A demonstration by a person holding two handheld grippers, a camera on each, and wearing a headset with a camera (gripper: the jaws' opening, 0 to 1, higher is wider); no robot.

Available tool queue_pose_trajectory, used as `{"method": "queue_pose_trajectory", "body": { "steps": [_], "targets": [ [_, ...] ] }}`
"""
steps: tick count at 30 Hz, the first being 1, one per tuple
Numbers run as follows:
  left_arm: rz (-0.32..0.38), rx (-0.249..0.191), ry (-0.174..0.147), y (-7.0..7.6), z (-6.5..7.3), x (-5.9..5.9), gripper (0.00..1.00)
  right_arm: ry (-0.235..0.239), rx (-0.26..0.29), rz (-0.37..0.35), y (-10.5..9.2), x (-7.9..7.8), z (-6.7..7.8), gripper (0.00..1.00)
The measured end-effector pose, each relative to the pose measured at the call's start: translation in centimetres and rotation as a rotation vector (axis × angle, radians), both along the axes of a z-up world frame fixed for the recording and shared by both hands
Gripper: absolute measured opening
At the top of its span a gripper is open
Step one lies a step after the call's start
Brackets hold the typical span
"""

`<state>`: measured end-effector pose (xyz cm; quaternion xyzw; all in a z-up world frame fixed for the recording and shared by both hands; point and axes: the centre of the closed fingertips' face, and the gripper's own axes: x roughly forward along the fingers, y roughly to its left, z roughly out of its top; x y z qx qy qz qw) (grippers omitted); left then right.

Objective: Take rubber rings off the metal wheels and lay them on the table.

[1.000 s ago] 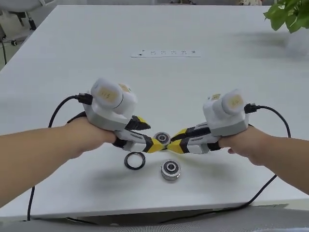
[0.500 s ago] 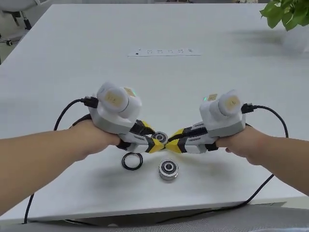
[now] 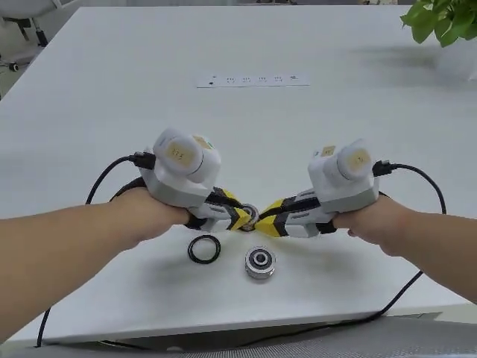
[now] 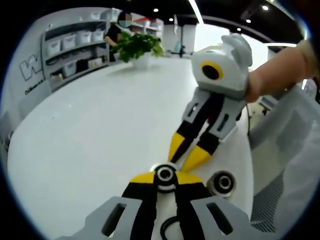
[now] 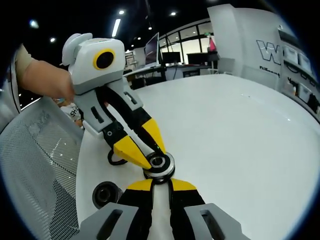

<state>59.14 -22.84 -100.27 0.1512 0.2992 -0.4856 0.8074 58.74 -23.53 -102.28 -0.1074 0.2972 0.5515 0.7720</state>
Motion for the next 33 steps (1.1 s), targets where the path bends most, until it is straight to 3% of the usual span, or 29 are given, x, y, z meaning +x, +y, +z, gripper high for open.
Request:
{"method": "queue_pose_trajectory", "body": {
  "steps": [3, 15, 19, 24, 27, 30, 33],
  "targets": [
    [0.002, 0.019, -0.03, 0.0, 0.0, -0.2, 0.14, 0.004, 0.0, -0.011, 0.0, 0.0, 0.0, 0.08],
    [0.021, 0.047, -0.061, 0.1, -0.2, 0.3, 0.14, 0.037, -0.016, -0.069, 0.0, -0.1, -0.1, 0.05],
    [0.03, 0.049, -0.064, 0.1, -0.2, 0.4, 0.13, 0.089, 0.005, -0.12, -0.1, 0.2, -0.4, 0.0],
    [0.04, 0.06, -0.074, 0.2, -0.3, 0.3, 0.13, 0.112, 0.013, -0.144, -0.3, 0.2, -0.4, 0.0],
    [0.045, 0.067, -0.078, 0.1, -0.3, 0.1, 0.13, 0.177, 0.067, -0.199, -0.3, 0.1, -0.2, 0.0],
    [0.035, 0.073, -0.081, 0.0, -0.4, -0.2, 0.13, 0.194, 0.09, -0.224, -0.8, 0.3, 0.0, 0.0],
    [0.034, 0.075, -0.082, 0.0, -0.4, -0.3, 0.12, 0.225, 0.154, -0.273, -0.9, 0.6, 1.0, 0.0]
  ]
}}
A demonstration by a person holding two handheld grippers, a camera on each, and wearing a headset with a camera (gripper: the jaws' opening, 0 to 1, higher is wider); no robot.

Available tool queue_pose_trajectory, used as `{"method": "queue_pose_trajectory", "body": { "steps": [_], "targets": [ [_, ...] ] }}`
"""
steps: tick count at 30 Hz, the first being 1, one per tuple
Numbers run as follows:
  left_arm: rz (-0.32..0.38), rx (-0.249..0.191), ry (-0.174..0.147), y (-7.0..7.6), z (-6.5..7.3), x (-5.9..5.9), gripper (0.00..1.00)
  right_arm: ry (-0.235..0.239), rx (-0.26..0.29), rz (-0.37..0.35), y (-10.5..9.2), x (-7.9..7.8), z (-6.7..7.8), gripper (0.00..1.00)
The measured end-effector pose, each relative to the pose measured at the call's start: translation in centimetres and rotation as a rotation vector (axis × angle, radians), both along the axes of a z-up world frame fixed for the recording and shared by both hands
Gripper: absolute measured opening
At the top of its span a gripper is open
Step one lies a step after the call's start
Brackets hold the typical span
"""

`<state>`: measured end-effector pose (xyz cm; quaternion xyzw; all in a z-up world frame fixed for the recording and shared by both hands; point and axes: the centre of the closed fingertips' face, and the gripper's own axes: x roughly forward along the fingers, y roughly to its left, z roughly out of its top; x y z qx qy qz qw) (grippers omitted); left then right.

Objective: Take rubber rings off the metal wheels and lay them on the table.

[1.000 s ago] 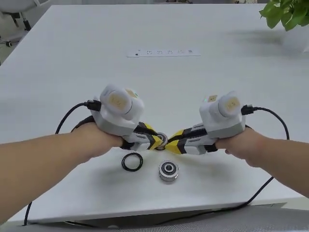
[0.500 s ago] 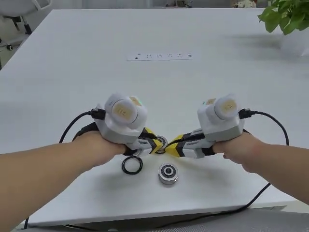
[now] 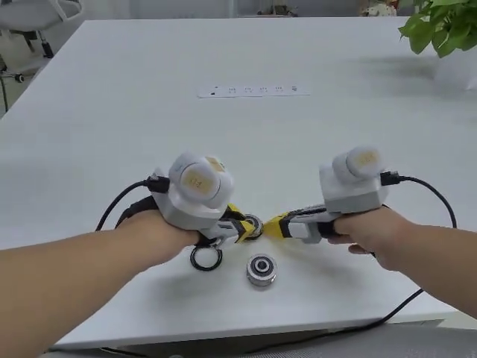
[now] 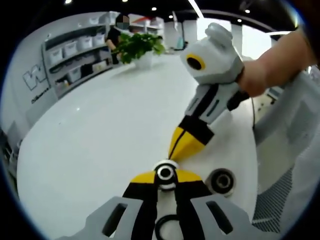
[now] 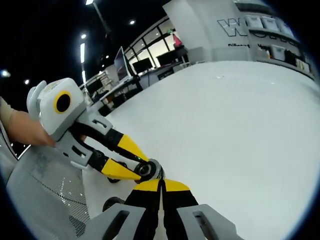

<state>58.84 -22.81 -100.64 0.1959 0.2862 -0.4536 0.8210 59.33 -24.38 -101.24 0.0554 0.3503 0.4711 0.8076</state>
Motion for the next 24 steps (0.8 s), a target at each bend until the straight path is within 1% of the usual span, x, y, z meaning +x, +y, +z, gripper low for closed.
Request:
{"method": "queue_pose_trajectory", "body": {
  "steps": [3, 5, 7, 10, 13, 19, 21, 24],
  "targets": [
    [0.01, -0.003, 0.008, 0.0, 0.0, 0.0, 0.12, 0.002, 0.012, -0.001, 0.1, -0.3, 0.4, 0.0],
    [0.014, -0.001, 0.011, -0.1, 0.0, 0.0, 0.12, 0.039, 0.049, -0.025, 0.5, -0.7, 0.8, 0.0],
    [0.012, 0.003, 0.01, -0.2, 0.0, -0.1, 0.12, 0.029, 0.036, -0.022, 0.1, -0.5, 0.7, 0.0],
    [0.013, 0.005, 0.009, -0.2, 0.0, -0.1, 0.12, 0.031, 0.034, -0.017, 0.2, -0.5, 0.9, 0.0],
    [0.015, 0.008, 0.006, -0.2, 0.0, 0.0, 0.12, 0.023, 0.029, -0.01, 0.4, -0.7, 1.0, 0.0],
    [0.02, 0.009, 0.005, -0.3, 0.0, -0.1, 0.12, 0.026, 0.028, 0.009, 1.1, -1.1, 1.1, 0.0],
    [0.02, 0.009, 0.005, -0.3, 0.0, -0.1, 0.12, 0.022, 0.023, 0.019, 1.2, -1.1, 1.0, 0.0],
    [0.022, 0.011, 0.004, -0.4, 0.0, -0.1, 0.12, 0.024, 0.03, 0.025, 1.2, -1.0, 1.0, 0.0]
  ]
}}
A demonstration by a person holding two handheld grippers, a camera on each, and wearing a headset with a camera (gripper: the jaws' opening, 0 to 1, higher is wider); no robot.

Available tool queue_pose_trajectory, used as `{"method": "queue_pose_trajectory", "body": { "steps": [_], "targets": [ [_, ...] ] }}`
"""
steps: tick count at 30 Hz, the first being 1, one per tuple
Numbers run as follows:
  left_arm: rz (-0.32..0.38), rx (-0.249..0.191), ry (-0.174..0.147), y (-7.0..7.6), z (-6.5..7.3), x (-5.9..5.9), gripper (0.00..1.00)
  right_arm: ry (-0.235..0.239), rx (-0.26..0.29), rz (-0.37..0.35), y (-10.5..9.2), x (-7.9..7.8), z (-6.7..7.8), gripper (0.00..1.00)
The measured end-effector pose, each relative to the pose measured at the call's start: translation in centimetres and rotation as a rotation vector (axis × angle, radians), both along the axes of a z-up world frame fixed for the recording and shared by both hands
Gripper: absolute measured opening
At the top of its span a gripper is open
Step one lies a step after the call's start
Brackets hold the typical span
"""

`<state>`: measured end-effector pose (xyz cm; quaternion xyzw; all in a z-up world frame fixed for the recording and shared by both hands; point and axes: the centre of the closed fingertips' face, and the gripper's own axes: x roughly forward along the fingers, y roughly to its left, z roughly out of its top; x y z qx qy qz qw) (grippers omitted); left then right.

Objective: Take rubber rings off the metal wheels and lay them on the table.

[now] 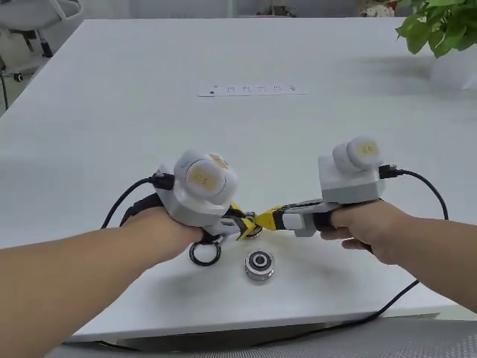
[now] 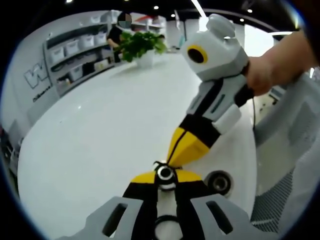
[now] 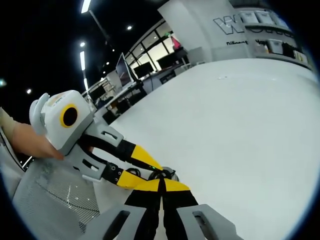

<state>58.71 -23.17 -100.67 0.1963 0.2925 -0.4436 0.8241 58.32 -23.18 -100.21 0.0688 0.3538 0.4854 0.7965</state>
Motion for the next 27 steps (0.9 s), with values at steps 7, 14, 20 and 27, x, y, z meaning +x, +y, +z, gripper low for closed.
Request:
{"method": "queue_pose_trajectory", "body": {
  "steps": [7, 14, 20, 27],
  "targets": [
    [0.003, -0.005, 0.003, -0.1, 0.0, -0.1, 0.12, 0.013, 0.055, 0.015, 0.7, -0.2, 0.8, 0.0],
    [-0.007, -0.019, 0.007, -0.2, 0.1, 0.0, 0.13, -0.008, 0.015, 0.011, 0.2, 0.0, 0.2, 0.0],
    [-0.024, -0.016, 0.0, -0.3, 0.1, 0.0, 0.13, -0.01, 0.0, 0.001, -0.4, 0.3, -0.2, 0.0],
    [-0.04, -0.01, -0.001, -0.2, 0.4, -0.2, 0.16, -0.015, 0.013, 0.0, -0.4, 0.2, 0.3, 0.0]
  ]
}}
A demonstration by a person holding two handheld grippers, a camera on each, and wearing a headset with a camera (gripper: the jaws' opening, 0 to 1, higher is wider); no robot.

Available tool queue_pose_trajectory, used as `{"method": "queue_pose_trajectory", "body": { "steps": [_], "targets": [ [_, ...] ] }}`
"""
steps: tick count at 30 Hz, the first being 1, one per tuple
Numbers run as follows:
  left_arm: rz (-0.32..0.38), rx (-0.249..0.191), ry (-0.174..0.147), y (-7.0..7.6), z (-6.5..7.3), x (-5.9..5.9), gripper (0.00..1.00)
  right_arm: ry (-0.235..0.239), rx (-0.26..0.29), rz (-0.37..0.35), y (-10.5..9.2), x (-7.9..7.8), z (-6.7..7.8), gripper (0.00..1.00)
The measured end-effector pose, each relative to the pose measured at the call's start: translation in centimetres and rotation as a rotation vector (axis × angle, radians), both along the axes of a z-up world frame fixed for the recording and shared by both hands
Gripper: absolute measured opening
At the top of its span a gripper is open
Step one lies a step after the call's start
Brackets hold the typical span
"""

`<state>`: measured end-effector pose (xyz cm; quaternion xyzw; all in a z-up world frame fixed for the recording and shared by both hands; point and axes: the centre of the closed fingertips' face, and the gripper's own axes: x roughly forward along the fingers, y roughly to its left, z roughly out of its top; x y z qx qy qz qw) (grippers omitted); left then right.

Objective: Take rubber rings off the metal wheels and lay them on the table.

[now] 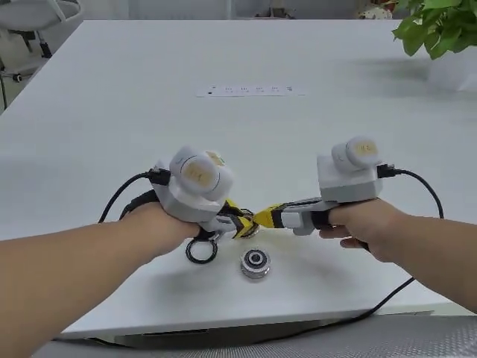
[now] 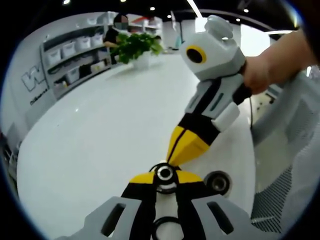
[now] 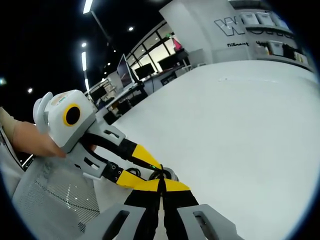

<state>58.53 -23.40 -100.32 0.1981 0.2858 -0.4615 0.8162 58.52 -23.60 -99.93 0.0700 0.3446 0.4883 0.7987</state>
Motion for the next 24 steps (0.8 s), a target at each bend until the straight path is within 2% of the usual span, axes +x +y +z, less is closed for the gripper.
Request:
{"method": "queue_pose_trajectory", "body": {
  "steps": [9, 14, 24],
  "targets": [
    [-0.026, -0.022, -0.012, 0.6, 1.6, -0.7, 0.22, -0.003, 0.028, -0.015, -0.2, 0.1, 1.0, 0.0],
    [-0.022, -0.055, -0.022, 1.2, 3.0, -1.1, 0.25, -0.005, 0.043, -0.011, 0.0, -0.1, 1.7, 0.0],
    [-0.031, -0.111, -0.04, 2.5, 5.8, -2.8, 0.38, -0.013, 0.074, 0.011, 0.8, -0.9, 3.4, 0.0]
  ]
}}
